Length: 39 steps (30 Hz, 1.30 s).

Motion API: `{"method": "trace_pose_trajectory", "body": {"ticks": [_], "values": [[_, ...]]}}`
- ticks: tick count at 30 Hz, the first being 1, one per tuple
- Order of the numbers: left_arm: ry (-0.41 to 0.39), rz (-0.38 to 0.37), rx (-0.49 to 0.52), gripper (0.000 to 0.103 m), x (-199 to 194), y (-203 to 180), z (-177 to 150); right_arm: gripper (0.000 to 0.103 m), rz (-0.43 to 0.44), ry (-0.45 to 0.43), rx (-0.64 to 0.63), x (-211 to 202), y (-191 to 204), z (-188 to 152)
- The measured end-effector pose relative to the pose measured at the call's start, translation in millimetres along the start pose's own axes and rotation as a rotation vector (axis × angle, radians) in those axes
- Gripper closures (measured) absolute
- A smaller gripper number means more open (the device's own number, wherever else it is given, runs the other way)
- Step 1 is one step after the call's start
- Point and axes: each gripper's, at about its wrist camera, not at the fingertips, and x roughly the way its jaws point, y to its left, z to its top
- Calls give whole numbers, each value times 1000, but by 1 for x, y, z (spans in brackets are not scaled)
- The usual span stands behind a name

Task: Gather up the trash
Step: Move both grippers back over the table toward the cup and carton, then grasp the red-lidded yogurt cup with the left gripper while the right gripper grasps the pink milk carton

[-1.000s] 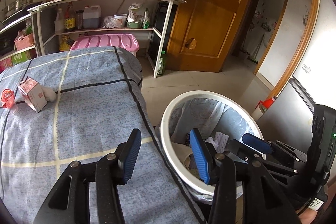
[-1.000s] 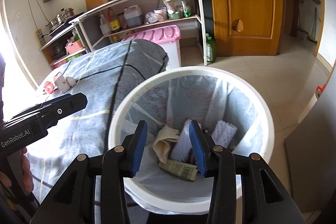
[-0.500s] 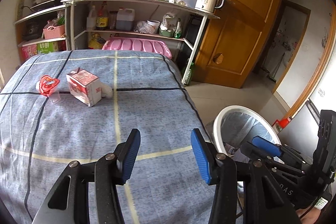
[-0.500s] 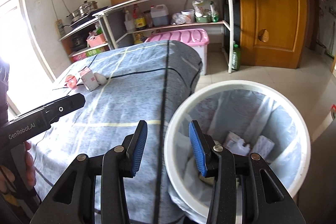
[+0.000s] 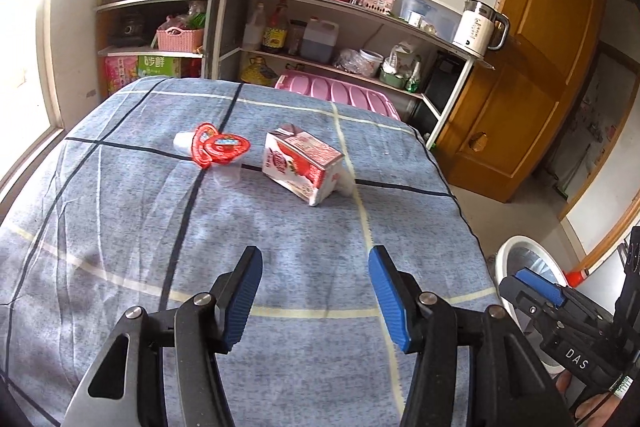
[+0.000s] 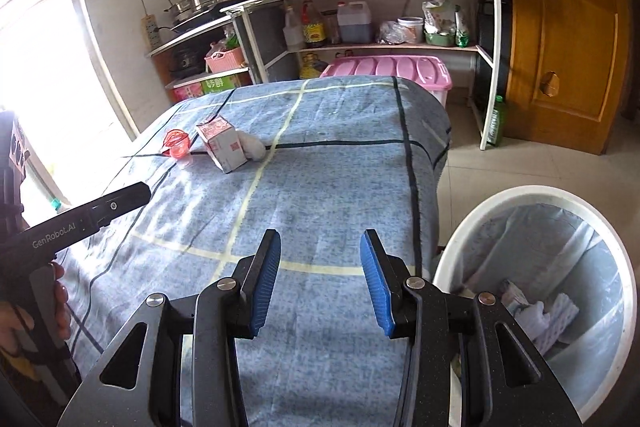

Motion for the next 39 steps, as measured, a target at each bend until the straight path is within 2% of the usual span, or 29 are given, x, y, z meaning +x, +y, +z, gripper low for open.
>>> {"method": "trace_pose_trajectory", "body": {"ticks": [5, 7, 12, 19, 28, 35, 36, 37, 39], "values": [[-10, 30, -28, 48, 4, 26, 11, 59, 46, 6, -41, 18, 19, 16], [-11, 39, -45, 48, 7, 38, 15, 53, 56, 15, -63, 28, 26, 22], [-6, 77, -72, 48, 20, 62, 27, 53, 83, 27, -127, 53, 49, 38], [4, 64, -106, 48, 41, 87, 42, 49, 175, 55, -158, 95, 72, 59], [18, 61, -118, 46, 59, 105, 51, 47, 179, 63, -228, 137, 92, 80], [31, 54, -112, 46, 67, 109, 56, 47, 212, 81, -216, 156, 91, 89], [32, 54, -114, 46, 68, 108, 57, 48, 224, 78, -206, 157, 90, 89], [30, 49, -112, 46, 68, 108, 58, 56, 229, 75, -199, 157, 89, 89], [25, 41, -104, 45, 69, 104, 60, 63, 234, 76, -192, 157, 89, 89]]}}
